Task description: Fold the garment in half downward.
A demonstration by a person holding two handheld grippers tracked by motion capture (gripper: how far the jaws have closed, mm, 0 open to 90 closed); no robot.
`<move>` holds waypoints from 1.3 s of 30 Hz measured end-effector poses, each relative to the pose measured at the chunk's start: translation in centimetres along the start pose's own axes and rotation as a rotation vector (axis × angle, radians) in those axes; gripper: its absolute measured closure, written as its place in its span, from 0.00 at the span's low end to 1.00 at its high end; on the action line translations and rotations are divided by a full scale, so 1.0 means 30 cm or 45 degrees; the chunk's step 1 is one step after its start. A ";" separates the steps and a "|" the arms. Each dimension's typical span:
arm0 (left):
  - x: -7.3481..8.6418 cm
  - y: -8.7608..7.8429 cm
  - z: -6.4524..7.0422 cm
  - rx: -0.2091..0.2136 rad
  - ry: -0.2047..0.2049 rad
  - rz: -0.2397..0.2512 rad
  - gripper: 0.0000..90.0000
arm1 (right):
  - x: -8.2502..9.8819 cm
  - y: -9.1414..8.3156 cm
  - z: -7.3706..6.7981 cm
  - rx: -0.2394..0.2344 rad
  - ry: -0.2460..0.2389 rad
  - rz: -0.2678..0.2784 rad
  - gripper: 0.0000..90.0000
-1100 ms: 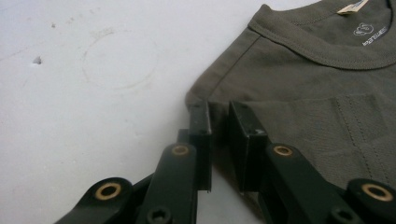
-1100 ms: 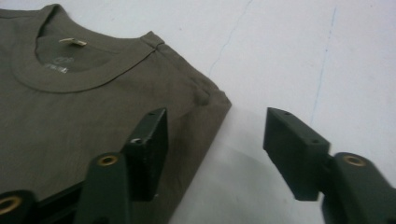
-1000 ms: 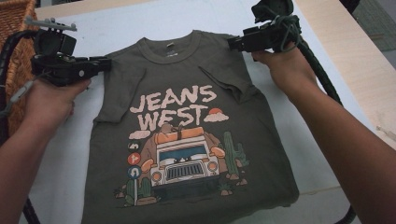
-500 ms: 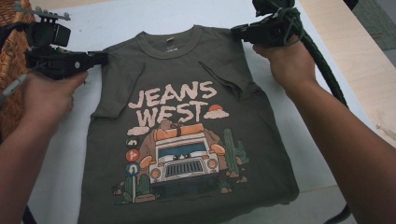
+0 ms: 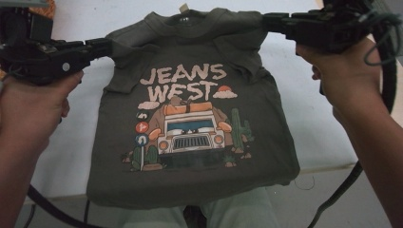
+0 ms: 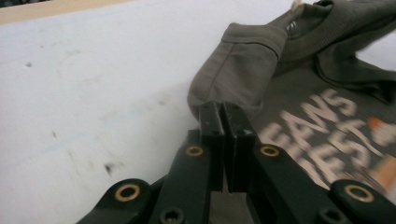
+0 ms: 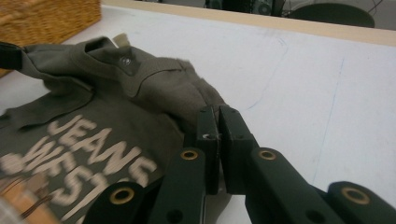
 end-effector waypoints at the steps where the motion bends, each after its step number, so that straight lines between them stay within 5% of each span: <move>1: 0.010 -0.017 0.019 0.007 0.018 -0.006 0.98 | 0.004 -0.024 -0.014 -0.005 -0.003 0.008 0.97; 7: 0.097 -0.109 0.108 0.029 0.072 -0.050 0.98 | 0.058 -0.157 -0.094 -0.027 0.000 0.025 0.97; 14: 0.207 -0.215 0.149 0.038 0.026 -0.089 0.98 | 0.172 -0.282 -0.166 -0.035 0.007 -0.005 0.98; 25: 0.300 -0.289 0.195 0.080 -0.010 -0.158 0.97 | 0.314 -0.373 -0.234 -0.041 0.017 -0.094 0.98; 26: 0.301 -0.286 0.195 0.070 -0.024 -0.163 0.92 | 0.322 -0.376 -0.237 -0.038 0.009 -0.103 0.97; 28: 0.284 -0.275 0.187 0.027 -0.047 -0.139 0.64 | 0.325 -0.376 -0.239 -0.030 0.016 -0.101 0.86; 31: 0.231 -0.255 0.159 -0.036 -0.107 -0.050 0.46 | 0.280 -0.372 -0.224 0.010 0.069 -0.012 0.65; 35: 0.188 -0.190 0.106 -0.115 -0.166 -0.026 0.39 | 0.225 -0.317 -0.178 0.087 0.103 0.048 0.47; 39: 0.187 -0.106 0.045 -0.166 -0.229 -0.074 0.39 | 0.229 -0.206 -0.115 0.148 0.226 -0.011 0.42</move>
Point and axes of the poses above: each handheld gripper's, and its own axes: y roughly forward along the jaws, x roughly out of its underside, z roughly to its right, the point moved 8 cm from there along y, roughly forward along the jaws, and after that the axes turned 12 degrees about z, right-handed, at the moved point
